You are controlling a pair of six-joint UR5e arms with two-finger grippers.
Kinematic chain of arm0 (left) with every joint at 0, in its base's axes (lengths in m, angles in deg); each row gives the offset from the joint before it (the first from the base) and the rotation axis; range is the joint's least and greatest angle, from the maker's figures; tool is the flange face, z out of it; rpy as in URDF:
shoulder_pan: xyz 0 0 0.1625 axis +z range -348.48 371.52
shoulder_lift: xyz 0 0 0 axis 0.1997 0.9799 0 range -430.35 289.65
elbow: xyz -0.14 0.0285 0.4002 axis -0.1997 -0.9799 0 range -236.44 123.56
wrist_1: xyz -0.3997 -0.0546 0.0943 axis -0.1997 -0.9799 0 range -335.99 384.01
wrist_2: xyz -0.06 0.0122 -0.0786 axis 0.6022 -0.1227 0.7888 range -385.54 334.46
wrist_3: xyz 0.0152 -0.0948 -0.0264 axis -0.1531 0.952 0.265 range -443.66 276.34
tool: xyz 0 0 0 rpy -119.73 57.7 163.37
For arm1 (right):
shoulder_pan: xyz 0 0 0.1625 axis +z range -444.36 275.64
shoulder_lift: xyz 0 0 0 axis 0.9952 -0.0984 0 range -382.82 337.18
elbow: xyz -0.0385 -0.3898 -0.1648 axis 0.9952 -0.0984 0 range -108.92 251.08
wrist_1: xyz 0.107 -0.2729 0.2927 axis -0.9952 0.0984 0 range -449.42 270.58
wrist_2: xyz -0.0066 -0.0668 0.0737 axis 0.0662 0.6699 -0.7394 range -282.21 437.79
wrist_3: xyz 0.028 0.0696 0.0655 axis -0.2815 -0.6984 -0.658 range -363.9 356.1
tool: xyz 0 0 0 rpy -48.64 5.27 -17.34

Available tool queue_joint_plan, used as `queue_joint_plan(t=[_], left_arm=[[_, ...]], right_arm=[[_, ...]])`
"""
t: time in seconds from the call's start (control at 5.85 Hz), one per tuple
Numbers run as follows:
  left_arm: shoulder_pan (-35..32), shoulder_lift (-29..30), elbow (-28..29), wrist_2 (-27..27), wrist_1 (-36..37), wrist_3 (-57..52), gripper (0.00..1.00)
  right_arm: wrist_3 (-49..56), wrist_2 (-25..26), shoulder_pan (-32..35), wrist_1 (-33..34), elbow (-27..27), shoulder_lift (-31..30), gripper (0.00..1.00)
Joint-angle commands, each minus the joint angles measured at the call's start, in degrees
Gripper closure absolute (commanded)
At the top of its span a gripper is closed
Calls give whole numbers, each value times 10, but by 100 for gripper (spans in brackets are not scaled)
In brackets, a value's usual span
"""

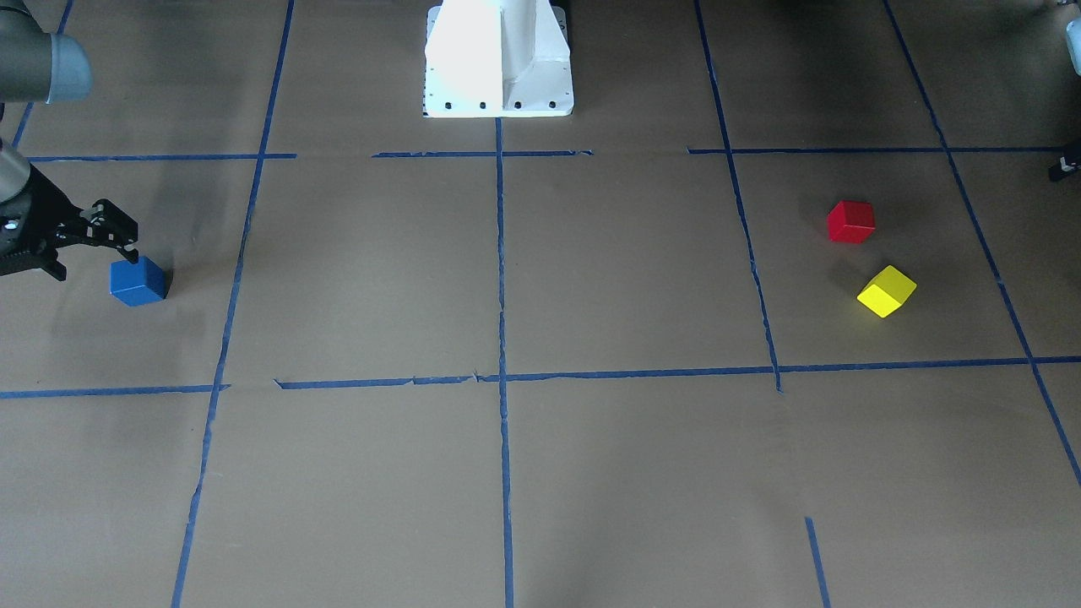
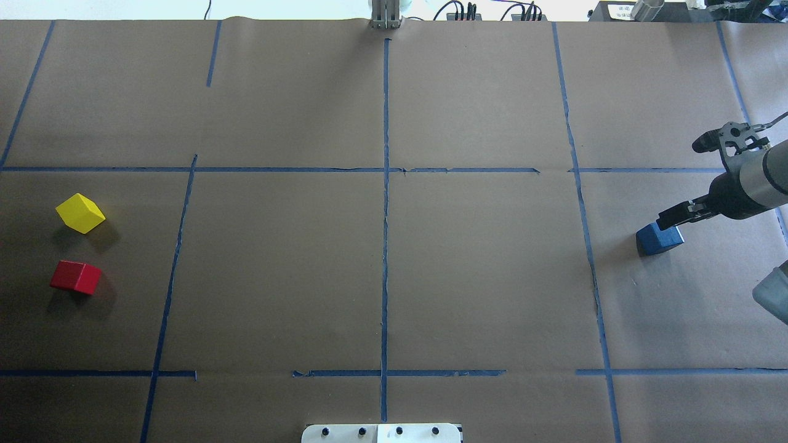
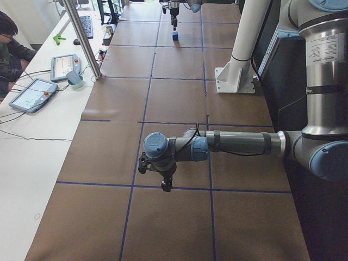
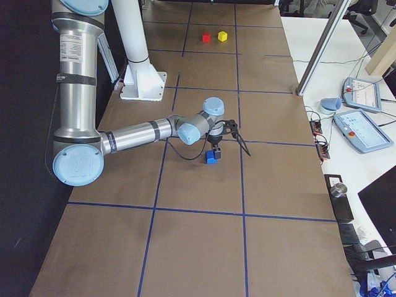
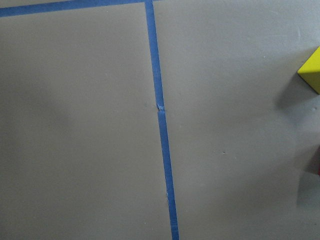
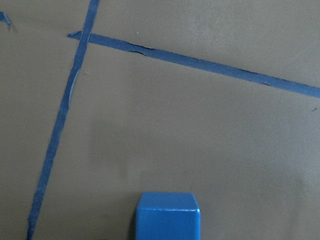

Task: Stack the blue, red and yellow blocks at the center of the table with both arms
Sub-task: 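Lower the right gripper onto the blue cube and close it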

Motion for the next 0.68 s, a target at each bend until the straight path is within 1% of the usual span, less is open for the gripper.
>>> queue_joint_plan(t=[0.0, 0.51], left_arm=[[0, -1, 0, 0, 1, 0, 0], [0, -1, 3, 0, 1, 0, 0]], right_arm=[[-6, 6, -24, -29, -40, 4, 0], [-6, 7, -53, -29, -56, 7, 1]])
